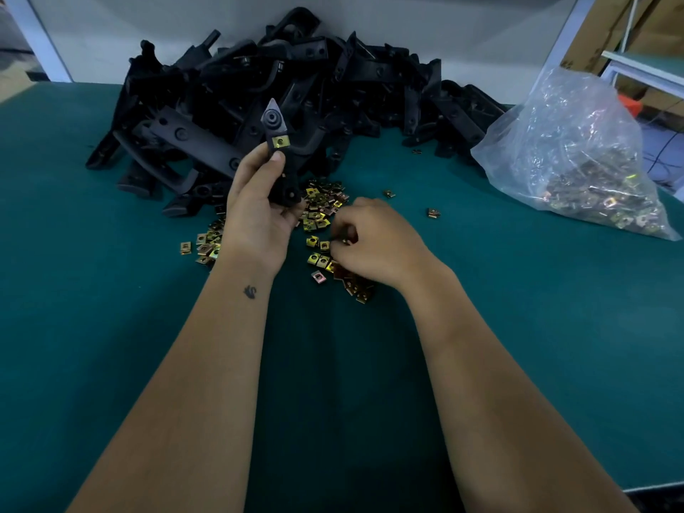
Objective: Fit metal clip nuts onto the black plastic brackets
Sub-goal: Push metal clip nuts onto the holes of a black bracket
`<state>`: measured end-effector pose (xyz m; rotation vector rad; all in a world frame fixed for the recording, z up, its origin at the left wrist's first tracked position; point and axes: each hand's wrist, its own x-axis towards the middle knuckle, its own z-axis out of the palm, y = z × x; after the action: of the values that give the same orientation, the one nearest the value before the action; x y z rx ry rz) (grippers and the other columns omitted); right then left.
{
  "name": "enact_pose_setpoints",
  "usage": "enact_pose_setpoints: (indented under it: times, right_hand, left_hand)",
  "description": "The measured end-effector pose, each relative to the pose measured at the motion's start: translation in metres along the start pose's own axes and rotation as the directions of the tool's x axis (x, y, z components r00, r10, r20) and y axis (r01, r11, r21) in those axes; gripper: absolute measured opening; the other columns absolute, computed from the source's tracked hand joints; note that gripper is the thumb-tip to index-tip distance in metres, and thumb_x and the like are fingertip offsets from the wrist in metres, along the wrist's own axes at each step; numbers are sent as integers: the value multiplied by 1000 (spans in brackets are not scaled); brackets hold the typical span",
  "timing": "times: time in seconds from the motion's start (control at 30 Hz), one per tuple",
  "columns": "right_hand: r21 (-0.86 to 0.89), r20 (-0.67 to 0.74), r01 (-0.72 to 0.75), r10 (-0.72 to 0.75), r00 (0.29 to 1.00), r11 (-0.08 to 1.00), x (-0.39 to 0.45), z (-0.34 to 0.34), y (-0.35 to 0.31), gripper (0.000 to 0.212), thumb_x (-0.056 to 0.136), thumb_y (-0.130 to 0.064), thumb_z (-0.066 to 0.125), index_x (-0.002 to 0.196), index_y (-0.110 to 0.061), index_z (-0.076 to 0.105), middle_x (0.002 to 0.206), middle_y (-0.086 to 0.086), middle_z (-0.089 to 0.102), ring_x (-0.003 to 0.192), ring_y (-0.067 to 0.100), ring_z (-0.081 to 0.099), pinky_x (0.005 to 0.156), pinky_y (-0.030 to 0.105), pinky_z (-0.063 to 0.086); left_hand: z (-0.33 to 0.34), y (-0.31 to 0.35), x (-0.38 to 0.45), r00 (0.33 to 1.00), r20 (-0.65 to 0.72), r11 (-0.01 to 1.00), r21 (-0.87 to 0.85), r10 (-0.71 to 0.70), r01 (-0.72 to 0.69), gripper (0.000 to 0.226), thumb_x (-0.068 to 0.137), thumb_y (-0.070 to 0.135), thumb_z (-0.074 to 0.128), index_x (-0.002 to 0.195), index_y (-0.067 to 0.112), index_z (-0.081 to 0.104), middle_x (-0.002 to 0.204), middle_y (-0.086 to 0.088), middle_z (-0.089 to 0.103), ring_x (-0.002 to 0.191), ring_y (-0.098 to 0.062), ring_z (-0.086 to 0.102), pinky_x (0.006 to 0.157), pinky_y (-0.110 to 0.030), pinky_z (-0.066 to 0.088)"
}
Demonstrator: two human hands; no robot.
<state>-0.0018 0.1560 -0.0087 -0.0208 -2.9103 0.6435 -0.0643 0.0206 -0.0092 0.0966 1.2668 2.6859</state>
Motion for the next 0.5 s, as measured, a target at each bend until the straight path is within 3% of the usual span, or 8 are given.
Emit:
enact_pose_setpoints:
  times: [0.17, 0.37, 0.5]
  right_hand:
    - [-42, -23, 70, -71, 997, 997, 1, 3, -2, 23, 86, -26, 65, 107, -22, 73, 99, 2, 52, 106, 23, 45, 84, 33, 39]
    - [-107, -81, 82, -91, 993, 991, 4, 6, -2, 13, 88, -18, 63, 95, -17, 74, 94, -3, 48, 105, 23, 46, 76, 27, 33]
    - [-81, -117, 88, -97, 988, 993, 3, 7, -1, 13, 87, -23, 64, 91, -15, 74, 92, -3, 50, 101, 22, 47, 74, 27, 30]
  left_hand:
    - [1, -2, 0, 1000, 3, 999, 51, -11, 11, 19, 96, 18, 62, 86, 32, 69, 90, 9, 69, 83, -15, 56, 66, -26, 50]
    - [1, -3, 1, 1000, 20, 996, 83, -14, 13, 18, 95, 19, 62, 86, 32, 70, 95, 9, 69, 89, -15, 56, 69, -26, 50]
    - [1, -4, 1, 1000, 5, 997, 81, -19, 19, 17, 95, 19, 63, 88, 32, 70, 95, 8, 70, 90, -16, 57, 71, -27, 50]
